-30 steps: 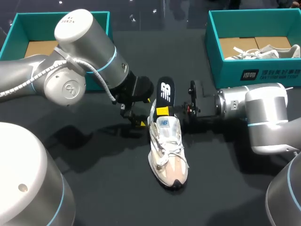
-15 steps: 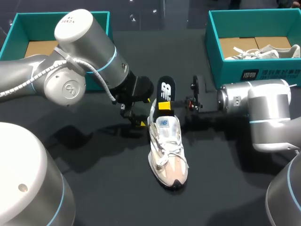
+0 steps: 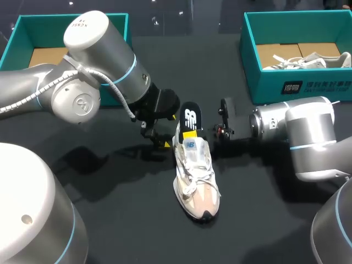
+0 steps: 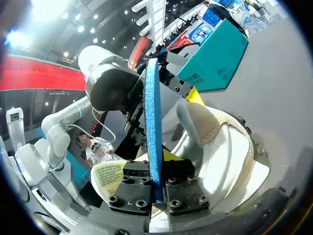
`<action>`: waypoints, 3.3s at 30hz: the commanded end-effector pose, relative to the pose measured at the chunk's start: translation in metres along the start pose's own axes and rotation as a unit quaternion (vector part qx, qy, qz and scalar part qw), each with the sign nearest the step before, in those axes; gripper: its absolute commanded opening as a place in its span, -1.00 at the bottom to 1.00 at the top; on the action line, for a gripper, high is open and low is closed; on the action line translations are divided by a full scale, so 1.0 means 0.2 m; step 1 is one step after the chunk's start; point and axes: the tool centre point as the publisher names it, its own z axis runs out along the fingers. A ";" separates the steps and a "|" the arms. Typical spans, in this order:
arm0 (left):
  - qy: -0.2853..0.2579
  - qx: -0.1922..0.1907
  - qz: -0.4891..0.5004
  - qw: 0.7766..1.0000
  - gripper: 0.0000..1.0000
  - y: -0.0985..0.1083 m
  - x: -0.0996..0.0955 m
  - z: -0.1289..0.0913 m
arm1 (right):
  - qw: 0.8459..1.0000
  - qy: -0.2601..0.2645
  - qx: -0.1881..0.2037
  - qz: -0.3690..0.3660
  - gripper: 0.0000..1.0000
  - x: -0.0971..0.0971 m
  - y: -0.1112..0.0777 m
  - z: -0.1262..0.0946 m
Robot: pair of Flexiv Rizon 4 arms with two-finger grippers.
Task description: Take the shoe out of the shoebox, open the shoe tongue, remove and reinsert the insole, then place the shoe into the shoebox
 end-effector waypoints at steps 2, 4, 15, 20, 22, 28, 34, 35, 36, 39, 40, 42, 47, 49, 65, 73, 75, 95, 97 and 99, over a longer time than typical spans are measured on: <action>0.000 0.000 0.000 1.000 1.00 0.00 0.00 0.00 | 1.000 0.001 0.000 0.003 -1.00 -0.01 -0.05 0.02; 0.000 0.000 0.000 1.000 1.00 0.00 0.00 0.00 | 1.000 -0.002 -0.003 -0.004 -1.00 0.01 -0.04 0.02; 0.000 0.000 0.000 1.000 1.00 0.00 0.00 0.00 | 0.999 -0.025 -0.002 -0.048 -0.32 0.08 0.06 0.01; 0.000 0.000 0.000 1.000 1.00 0.00 0.00 0.00 | 0.997 -0.036 -0.005 -0.061 -0.39 0.09 0.10 -0.02; 0.000 0.000 0.000 1.000 1.00 0.00 0.00 0.00 | 0.997 -0.038 -0.007 -0.064 -0.40 0.08 0.11 -0.03; 0.000 0.000 0.000 1.000 1.00 0.00 0.00 0.00 | 0.997 -0.038 -0.023 -0.062 -0.55 0.04 0.13 -0.06; 0.000 0.000 0.000 1.000 1.00 0.00 0.00 0.00 | 0.998 -0.030 -0.023 -0.044 -1.00 0.01 0.10 -0.05; 0.000 0.000 0.000 1.000 1.00 0.00 0.00 0.00 | 0.999 -0.029 -0.021 -0.039 -1.00 0.01 0.08 -0.05; 0.000 0.000 0.000 1.000 1.00 0.00 0.00 0.00 | 0.999 -0.028 -0.020 -0.032 -1.00 0.00 0.06 -0.04; 0.000 0.000 0.000 1.000 1.00 0.00 0.00 0.00 | 0.999 -0.027 -0.022 -0.015 -1.00 0.00 0.00 -0.03; 0.000 0.000 0.000 1.000 1.00 0.00 0.00 0.00 | 0.999 -0.028 -0.024 -0.008 -1.00 0.00 -0.02 -0.03; 0.000 0.000 0.000 1.000 1.00 0.00 0.00 0.00 | 0.999 -0.025 -0.026 -0.002 -1.00 0.00 -0.05 -0.02; 0.000 0.000 0.000 1.000 1.00 0.00 0.00 0.00 | 0.999 -0.025 -0.025 -0.001 -1.00 0.02 -0.07 0.00; 0.000 0.000 0.000 1.000 1.00 0.00 0.00 0.00 | 0.999 -0.029 -0.021 -0.008 -0.65 0.03 -0.04 0.00; 0.000 0.000 0.000 1.000 1.00 0.00 0.00 0.00 | 0.998 -0.050 -0.002 -0.048 -0.52 0.04 0.12 -0.09; 0.000 0.000 0.000 1.000 1.00 0.00 0.00 0.00 | 0.999 -0.032 0.007 -0.021 -1.00 -0.01 0.07 -0.05; 0.000 0.000 0.000 1.000 1.00 0.00 0.00 0.00 | 0.999 -0.031 0.009 -0.009 -1.00 -0.01 0.04 -0.04; 0.000 0.000 0.000 1.000 1.00 0.00 0.00 0.00 | 0.998 -0.056 0.017 -0.023 -0.20 0.04 0.09 -0.05; 0.000 0.000 0.000 1.000 1.00 0.00 0.00 0.00 | 0.998 -0.057 0.018 -0.026 -0.24 0.04 0.10 -0.06; 0.000 0.000 0.000 1.000 1.00 0.00 0.00 0.00 | 0.998 -0.057 0.021 -0.028 -0.31 0.03 0.12 -0.06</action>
